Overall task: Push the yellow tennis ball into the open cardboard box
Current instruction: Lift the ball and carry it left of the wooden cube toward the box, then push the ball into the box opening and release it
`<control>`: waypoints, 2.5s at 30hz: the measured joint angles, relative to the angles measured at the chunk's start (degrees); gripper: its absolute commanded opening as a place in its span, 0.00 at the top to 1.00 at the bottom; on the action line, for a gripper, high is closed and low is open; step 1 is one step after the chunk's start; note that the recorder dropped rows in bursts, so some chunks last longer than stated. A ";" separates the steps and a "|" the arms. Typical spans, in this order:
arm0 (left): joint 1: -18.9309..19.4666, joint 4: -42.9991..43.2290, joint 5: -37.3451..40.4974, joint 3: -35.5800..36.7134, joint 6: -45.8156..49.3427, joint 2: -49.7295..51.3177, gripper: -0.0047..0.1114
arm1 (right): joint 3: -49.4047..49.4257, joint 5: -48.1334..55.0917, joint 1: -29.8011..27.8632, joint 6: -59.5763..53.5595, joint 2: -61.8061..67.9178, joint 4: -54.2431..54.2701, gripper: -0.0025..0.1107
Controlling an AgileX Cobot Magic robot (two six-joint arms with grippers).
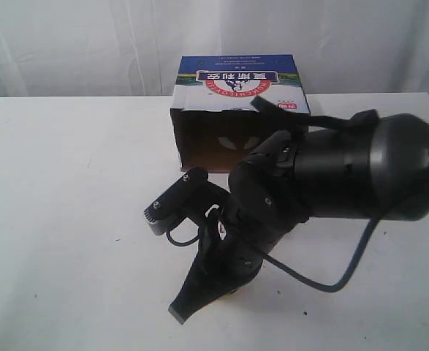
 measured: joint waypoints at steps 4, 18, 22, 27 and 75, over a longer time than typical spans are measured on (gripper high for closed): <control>0.00 0.00 0.00 0.00 0.00 0.00 0.96 | -0.14 -3.48 0.00 0.00 2.04 0.42 0.98; 0.00 0.00 0.00 0.00 0.00 0.00 0.96 | -5.30 -6.09 -0.11 -0.25 4.39 -4.73 0.98; 0.00 0.00 0.00 0.00 0.00 0.00 0.96 | -11.22 -0.78 -0.19 -0.38 4.50 -6.94 0.98; 0.00 0.00 0.00 0.00 0.00 0.00 0.96 | -10.89 6.18 0.22 -0.37 4.25 -7.03 0.98; 0.00 0.00 0.00 0.00 0.00 0.00 0.96 | -28.38 -0.75 -5.25 0.74 16.55 -21.12 0.98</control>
